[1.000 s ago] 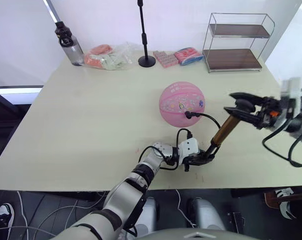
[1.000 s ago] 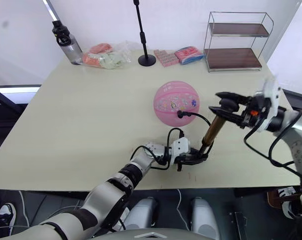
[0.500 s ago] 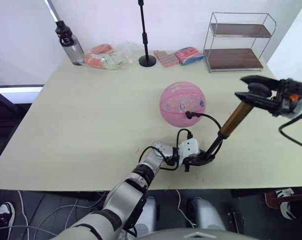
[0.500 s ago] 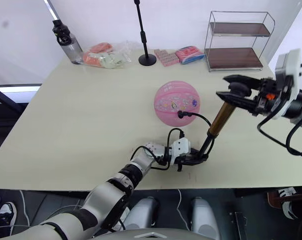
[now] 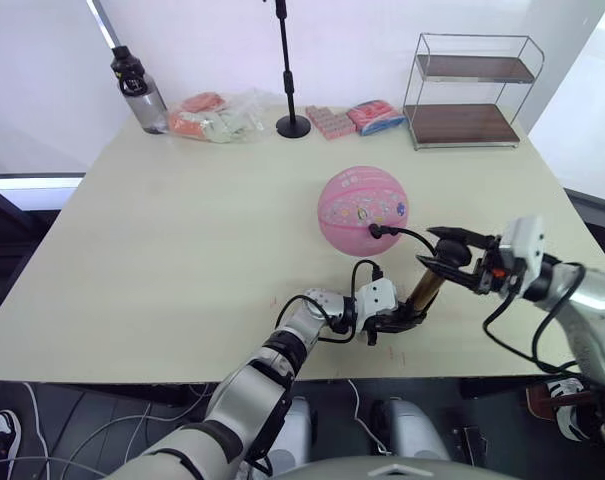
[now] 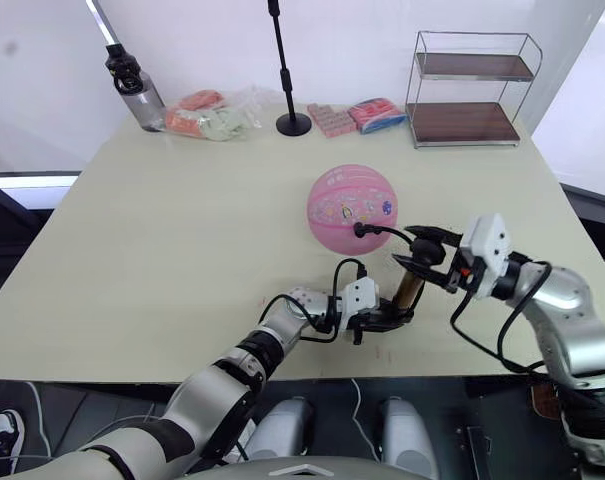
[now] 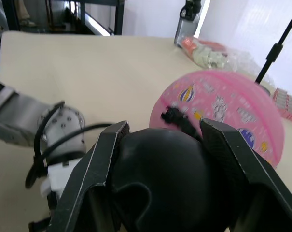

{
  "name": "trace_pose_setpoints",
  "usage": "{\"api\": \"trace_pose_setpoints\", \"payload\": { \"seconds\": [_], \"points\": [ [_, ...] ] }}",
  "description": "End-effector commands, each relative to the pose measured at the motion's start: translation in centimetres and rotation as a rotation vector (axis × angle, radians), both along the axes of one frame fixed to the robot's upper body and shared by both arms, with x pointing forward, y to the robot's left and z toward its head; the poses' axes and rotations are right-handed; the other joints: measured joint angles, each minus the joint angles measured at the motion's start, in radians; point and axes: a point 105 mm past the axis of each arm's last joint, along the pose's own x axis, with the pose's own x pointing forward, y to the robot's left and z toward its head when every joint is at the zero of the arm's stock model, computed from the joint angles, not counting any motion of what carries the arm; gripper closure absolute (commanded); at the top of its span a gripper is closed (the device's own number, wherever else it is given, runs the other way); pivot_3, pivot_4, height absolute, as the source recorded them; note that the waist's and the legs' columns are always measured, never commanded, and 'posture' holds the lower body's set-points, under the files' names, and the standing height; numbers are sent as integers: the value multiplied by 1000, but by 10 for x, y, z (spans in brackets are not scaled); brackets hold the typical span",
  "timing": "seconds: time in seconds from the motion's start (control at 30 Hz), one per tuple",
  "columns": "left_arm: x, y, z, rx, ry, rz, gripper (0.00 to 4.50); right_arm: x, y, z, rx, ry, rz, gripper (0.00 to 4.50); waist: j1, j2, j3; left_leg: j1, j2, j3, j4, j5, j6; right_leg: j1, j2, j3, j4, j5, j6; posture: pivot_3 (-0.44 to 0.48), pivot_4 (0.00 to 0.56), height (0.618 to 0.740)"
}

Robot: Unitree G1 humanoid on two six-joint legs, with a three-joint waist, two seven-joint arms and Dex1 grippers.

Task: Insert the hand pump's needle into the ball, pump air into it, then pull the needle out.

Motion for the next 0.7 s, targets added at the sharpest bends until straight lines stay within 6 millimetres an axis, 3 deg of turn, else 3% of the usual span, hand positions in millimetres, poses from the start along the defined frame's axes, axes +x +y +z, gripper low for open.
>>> {"api": "trace_pose_setpoints", "payload": {
  "seconds": [0.03, 0.23, 0.7],
  "points": [
    [-12, 28, -40, 151, 109, 44, 3404, -8, 0, -50, -63, 82, -9, 2665, 1, 0, -1, 0, 0, 0, 0, 0, 0, 0, 0, 0, 0, 0, 0, 0, 150, 740],
    [-14, 31, -45, 165, 91, 48, 3404, -11, -2, -15, -38, -97, 16, 2665, 0, 1, -2, 1, 0, 0, 0, 0, 0, 1, 0, 0, 1, 0, 0, 0, 150, 740],
    [-10, 31, -47, 168, 17, 92, 3404, -23, -15, 115, 51, -304, 51, 2665, 3, 13, 8, -3, -1, 0, 5, 0, 0, -1, -1, 1, 1, 1, 1, 0, 150, 740]
  ]
}}
